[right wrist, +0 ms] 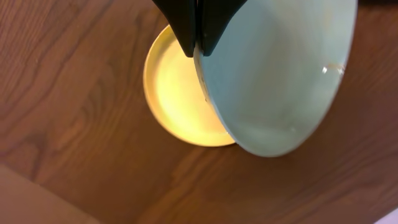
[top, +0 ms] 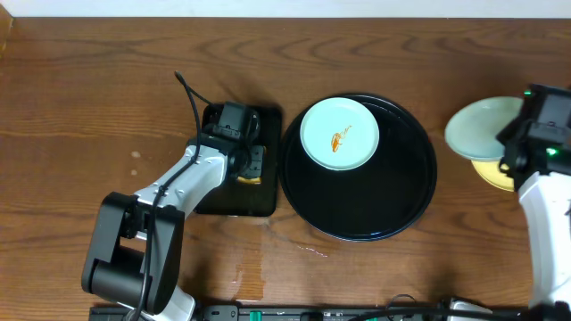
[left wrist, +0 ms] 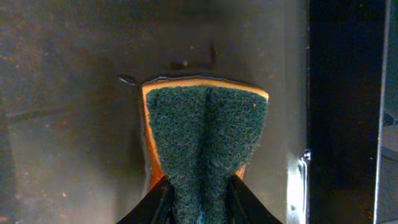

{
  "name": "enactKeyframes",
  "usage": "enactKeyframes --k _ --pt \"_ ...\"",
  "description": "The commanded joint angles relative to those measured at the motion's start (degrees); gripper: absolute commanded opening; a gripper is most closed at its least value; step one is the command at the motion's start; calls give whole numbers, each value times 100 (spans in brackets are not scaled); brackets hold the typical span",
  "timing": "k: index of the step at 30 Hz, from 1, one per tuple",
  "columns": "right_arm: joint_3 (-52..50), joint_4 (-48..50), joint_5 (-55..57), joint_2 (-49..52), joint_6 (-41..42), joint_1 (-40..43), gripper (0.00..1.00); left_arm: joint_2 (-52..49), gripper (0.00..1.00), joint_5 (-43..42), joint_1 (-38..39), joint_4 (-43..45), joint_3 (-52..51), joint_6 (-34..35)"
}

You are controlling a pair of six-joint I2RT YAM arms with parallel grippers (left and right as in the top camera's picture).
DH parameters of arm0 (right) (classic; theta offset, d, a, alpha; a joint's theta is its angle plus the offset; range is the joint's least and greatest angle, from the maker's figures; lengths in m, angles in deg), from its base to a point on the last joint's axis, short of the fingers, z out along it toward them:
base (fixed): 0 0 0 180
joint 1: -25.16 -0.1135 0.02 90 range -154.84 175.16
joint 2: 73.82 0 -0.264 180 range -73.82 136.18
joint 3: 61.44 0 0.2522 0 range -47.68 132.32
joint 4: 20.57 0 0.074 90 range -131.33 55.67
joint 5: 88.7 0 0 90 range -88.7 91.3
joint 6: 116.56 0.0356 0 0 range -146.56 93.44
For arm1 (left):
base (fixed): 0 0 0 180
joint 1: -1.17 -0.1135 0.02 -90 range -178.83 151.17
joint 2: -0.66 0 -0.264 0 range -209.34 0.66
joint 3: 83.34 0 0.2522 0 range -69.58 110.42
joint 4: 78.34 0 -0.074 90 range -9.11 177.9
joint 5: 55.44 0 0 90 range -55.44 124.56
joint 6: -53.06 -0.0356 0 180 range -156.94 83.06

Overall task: Clean dirty plates on tray and stack at the side
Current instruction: 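Carry the light-green plate right and stack it on the yellow plate, then move right gripper back and pinch the rim of the last light-green plate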

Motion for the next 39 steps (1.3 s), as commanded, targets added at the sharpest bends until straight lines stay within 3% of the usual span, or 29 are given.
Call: enactKeyframes --k 1,9,14,21,24,26,28,34,39 --pt "109 166 -98 280 293 369 1 -33 27 96 -20 -13 -72 31" --pt "109 767 -428 997 289 997 1 -33 27 94 -20 -35 -72 33" --pt "109 979 -1606 1038 -129 1045 1 -33 27 96 -20 -76 -72 33" --pt "109 1021 -5042 1038 -1731 625 17 -33 27 96 -20 -74 -72 33" --pt "109 859 -5764 1045 -2063 208 30 -33 27 96 -20 -72 -72 31" --pt "105 748 -5801 1049 -2210 -142 40 -33 27 96 -20 -72 -72 31" --pt "76 721 -5670 1075 -2378 -553 43 -33 27 96 -20 -72 -72 31" --pt "57 708 -4789 1458 -2306 -1580 42 -33 27 96 -20 -74 -72 31" --pt "57 732 -4645 2046 -2227 -2037 36 -33 27 96 -20 -76 -72 31"
